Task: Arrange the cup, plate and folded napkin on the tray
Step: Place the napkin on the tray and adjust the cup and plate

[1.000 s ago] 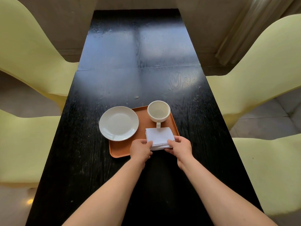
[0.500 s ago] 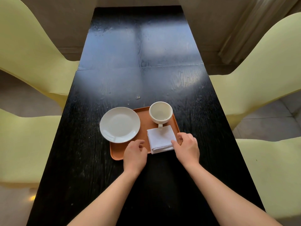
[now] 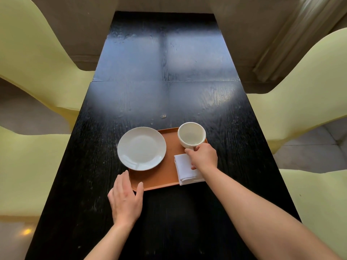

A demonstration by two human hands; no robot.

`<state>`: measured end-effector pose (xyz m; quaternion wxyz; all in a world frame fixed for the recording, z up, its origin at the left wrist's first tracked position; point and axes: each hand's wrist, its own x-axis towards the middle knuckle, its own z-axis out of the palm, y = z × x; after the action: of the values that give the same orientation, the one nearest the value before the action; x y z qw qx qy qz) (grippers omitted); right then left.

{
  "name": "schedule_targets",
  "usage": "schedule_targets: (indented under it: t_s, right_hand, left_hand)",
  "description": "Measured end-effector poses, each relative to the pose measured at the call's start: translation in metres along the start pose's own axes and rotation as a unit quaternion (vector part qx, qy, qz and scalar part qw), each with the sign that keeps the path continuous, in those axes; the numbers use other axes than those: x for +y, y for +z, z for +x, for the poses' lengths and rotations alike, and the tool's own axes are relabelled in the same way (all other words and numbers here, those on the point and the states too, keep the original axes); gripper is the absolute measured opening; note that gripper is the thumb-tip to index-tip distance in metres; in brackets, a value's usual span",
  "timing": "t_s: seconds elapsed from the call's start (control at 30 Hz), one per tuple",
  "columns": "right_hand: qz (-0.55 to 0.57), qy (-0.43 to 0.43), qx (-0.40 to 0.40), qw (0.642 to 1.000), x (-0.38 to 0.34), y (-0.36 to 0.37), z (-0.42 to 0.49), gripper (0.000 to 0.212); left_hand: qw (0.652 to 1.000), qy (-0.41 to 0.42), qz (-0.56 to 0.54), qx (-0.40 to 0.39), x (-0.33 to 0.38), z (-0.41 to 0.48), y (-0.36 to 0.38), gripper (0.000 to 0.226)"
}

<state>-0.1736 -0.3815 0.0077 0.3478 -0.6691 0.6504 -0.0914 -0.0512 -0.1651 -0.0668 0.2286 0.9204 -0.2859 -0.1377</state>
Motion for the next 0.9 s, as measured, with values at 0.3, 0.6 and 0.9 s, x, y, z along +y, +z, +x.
schedule_targets:
  t_s: [0.3, 0.6, 0.9]
  right_hand:
    - [-0.035, -0.007, 0.044, 0.998, 0.010, -0.003, 0.015, 0.033]
    - [-0.048, -0.034, 0.057, 0.997, 0.016, -0.012, 0.027, 0.035]
    - [-0.066, -0.056, 0.065, 0.994, 0.020, -0.017, 0.036, 0.035]
  left_hand:
    - [0.995, 0.046, 0.087, 0.023, -0.009, -0.006, 0.017, 0.076]
    - [0.992, 0.051, 0.117, 0.022, -0.003, -0.004, 0.020, 0.089]
    - [0.992, 0.045, 0.110, 0.030, -0.005, -0.003, 0.021, 0.078]
